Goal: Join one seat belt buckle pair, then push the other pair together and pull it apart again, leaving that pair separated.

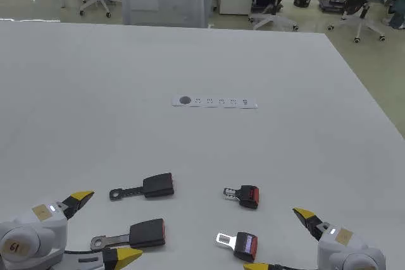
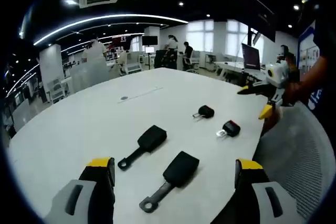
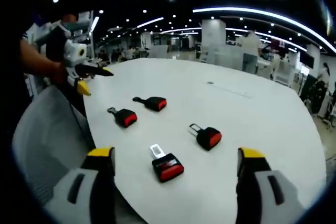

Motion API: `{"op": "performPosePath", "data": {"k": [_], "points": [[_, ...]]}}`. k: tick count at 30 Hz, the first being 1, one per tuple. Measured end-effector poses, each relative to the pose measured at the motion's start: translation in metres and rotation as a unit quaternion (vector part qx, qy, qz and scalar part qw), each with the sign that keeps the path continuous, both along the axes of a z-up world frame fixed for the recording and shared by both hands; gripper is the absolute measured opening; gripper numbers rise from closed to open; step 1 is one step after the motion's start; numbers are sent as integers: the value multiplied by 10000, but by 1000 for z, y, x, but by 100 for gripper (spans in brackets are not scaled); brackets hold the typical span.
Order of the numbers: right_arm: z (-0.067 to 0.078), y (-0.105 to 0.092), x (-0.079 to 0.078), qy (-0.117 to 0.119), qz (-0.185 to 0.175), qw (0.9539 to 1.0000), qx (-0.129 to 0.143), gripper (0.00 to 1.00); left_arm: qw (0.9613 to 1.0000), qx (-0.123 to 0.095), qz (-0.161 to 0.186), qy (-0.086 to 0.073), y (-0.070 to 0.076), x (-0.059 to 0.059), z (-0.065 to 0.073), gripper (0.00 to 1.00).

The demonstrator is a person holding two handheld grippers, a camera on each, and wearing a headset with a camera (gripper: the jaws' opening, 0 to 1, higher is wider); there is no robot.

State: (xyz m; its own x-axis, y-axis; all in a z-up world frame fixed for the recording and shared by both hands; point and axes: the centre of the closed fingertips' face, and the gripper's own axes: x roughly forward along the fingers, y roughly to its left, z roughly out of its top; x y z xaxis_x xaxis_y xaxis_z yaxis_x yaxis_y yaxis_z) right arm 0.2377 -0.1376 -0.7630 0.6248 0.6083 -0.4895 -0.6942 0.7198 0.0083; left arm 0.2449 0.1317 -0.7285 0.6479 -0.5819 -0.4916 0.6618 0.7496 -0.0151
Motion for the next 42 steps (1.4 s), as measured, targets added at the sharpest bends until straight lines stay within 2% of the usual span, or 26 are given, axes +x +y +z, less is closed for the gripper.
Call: {"op": "performPosePath", "data": {"k": [3, 6, 8, 20, 42], "points": [[1, -2, 1, -44, -39, 10000, -53, 97, 10000, 3, -10, -3, -2, -1, 1, 100], [0, -1, -1, 27, -23, 10000, 10, 97, 10000, -20, -9, -16, -3, -1, 3, 100], [-1, -1, -1, 6, -8, 10000, -54, 97, 10000, -15, -23, -10, -2, -2, 3, 100], [-1, 1, -1, 16, 8, 10000, -29, 97, 10000, 7, -16, -26, 1, -2, 1, 100], [-2, -1, 0, 17, 32, 10000, -27, 96, 10000, 39, -75, -1, -3, -1, 0, 100]]}}
